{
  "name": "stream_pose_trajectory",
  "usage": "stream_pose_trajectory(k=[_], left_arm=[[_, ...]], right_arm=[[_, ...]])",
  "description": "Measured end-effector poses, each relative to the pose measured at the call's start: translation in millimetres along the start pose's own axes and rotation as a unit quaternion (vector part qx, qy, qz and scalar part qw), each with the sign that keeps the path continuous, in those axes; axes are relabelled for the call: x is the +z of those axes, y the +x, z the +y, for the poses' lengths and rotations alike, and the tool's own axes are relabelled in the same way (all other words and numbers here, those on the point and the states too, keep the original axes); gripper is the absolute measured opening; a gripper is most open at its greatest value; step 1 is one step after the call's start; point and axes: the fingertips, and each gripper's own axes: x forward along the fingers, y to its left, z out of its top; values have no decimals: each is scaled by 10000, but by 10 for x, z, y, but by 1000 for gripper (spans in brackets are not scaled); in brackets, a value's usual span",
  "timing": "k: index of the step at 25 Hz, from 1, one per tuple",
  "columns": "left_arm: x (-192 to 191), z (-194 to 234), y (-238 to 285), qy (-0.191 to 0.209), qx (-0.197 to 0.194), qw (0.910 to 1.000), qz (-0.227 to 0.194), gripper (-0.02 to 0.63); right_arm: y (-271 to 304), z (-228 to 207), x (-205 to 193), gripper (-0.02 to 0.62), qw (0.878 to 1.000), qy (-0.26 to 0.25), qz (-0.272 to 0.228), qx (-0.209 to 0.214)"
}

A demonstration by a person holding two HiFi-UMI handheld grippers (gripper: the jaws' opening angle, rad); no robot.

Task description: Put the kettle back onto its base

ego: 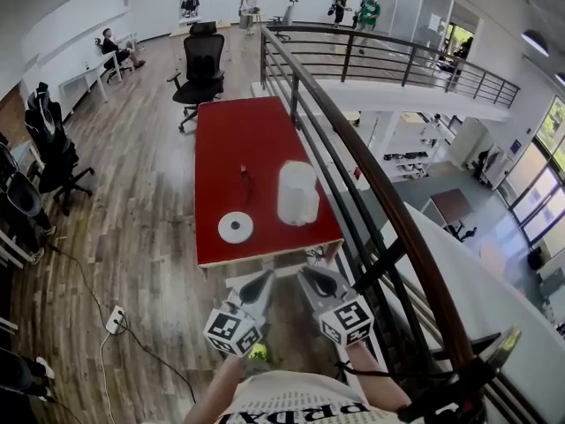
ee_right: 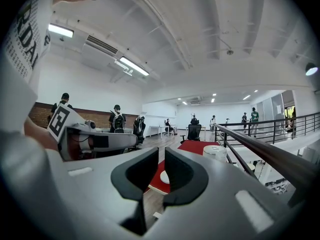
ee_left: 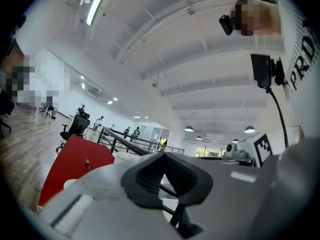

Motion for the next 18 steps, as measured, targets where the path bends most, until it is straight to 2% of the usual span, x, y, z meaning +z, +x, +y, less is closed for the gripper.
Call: stream_pose_trajectory(k=[4,18], left_arm=[[106,115,140,188,-122,9997,27,3],[148,694,338,56,-530,9984,173,3]], right_arm=[[187,-60,63,32,10000,-9,-1,-57],[818,-219,135,32,9991,82,-64,-406]])
